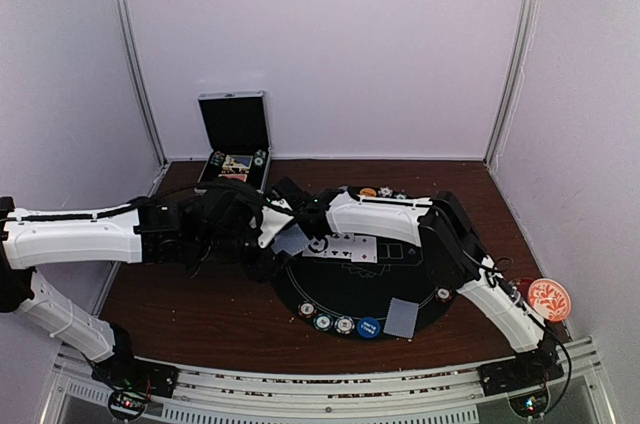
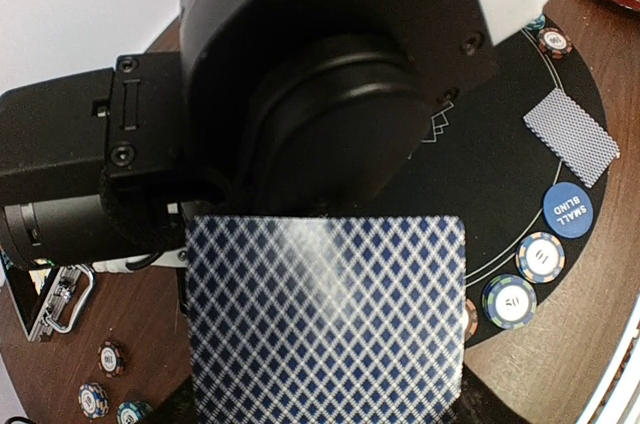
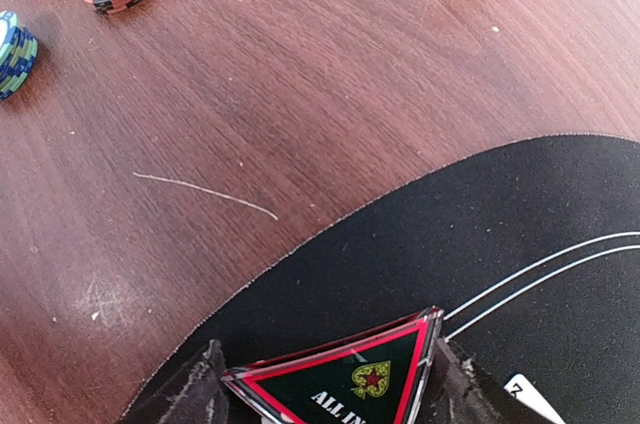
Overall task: Distribute texas hold em gaming equipment
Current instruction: Pick up the all-in button from the poker table mat, then place the all-in button in the small blind area.
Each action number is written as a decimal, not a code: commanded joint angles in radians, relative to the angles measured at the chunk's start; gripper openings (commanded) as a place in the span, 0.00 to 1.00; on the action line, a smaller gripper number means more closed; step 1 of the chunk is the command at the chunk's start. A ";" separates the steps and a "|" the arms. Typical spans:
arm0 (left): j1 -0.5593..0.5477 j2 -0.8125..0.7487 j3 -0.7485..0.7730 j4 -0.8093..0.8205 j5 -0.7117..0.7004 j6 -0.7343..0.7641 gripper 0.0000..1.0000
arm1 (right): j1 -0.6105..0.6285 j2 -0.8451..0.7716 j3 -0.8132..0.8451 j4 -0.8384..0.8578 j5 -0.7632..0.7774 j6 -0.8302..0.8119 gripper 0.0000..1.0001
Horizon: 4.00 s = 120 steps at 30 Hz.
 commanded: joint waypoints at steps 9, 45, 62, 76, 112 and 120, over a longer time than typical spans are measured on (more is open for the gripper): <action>-0.003 -0.020 0.012 0.082 -0.008 0.012 0.65 | 0.046 -0.012 -0.012 -0.042 -0.009 -0.016 0.47; -0.003 -0.018 0.009 0.081 0.001 0.011 0.65 | -0.171 -0.460 -0.231 -0.049 -0.225 -0.312 0.43; -0.003 -0.017 0.012 0.081 -0.002 0.012 0.65 | -0.180 -0.923 -0.977 -0.020 -0.276 -0.623 0.44; -0.003 -0.018 0.012 0.081 0.003 0.011 0.65 | -0.106 -0.947 -1.153 -0.004 -0.301 -0.813 0.45; -0.002 -0.005 0.010 0.081 0.006 0.012 0.65 | -0.064 -0.866 -1.217 0.037 -0.350 -0.928 0.48; -0.003 -0.005 0.009 0.081 0.005 0.012 0.65 | -0.059 -0.862 -1.208 0.016 -0.373 -0.932 0.48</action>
